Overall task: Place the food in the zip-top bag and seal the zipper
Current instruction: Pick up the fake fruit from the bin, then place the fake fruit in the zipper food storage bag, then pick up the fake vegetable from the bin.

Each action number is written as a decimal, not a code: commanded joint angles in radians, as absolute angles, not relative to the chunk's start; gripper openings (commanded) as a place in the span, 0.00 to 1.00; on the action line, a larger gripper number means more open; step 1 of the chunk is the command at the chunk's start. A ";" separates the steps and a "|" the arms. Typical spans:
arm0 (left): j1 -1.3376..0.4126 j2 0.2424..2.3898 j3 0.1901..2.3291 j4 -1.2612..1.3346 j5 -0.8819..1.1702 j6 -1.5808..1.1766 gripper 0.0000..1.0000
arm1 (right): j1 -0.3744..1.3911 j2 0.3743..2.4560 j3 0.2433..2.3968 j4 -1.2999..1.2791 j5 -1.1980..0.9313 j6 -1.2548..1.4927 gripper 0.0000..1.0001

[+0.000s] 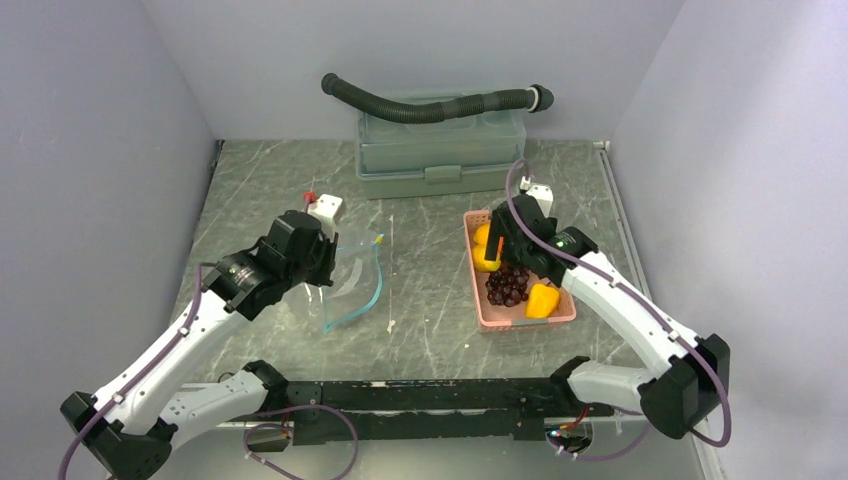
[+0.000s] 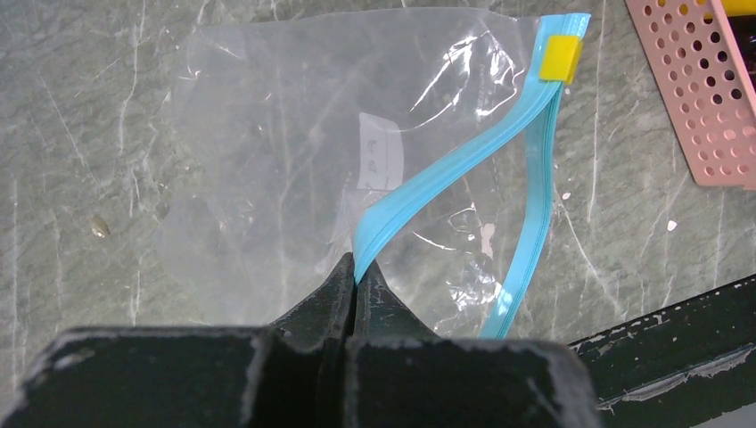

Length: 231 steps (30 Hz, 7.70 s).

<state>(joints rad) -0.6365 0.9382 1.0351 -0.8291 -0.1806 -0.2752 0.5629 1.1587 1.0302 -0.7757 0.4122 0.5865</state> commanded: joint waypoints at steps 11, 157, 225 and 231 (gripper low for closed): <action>-0.641 0.927 1.029 -0.798 -0.180 -0.265 0.00 | 0.489 1.285 0.966 -0.575 0.237 0.658 0.79; -0.582 0.925 1.023 -0.779 -0.178 -0.320 0.00 | 1.127 1.722 1.358 -0.143 0.443 1.114 0.24; -0.569 0.934 1.018 -0.786 -0.204 -0.313 0.00 | 0.869 1.055 1.098 -0.710 0.616 0.595 0.78; -0.569 0.939 1.019 -0.789 -0.200 -0.312 0.00 | 0.760 1.057 1.092 -0.804 0.597 0.572 0.86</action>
<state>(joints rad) -0.5724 0.9340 1.0176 -0.8116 -0.1993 -0.3088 0.8066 1.0657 1.0649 -0.7174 0.6155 0.6132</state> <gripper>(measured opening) 0.014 0.827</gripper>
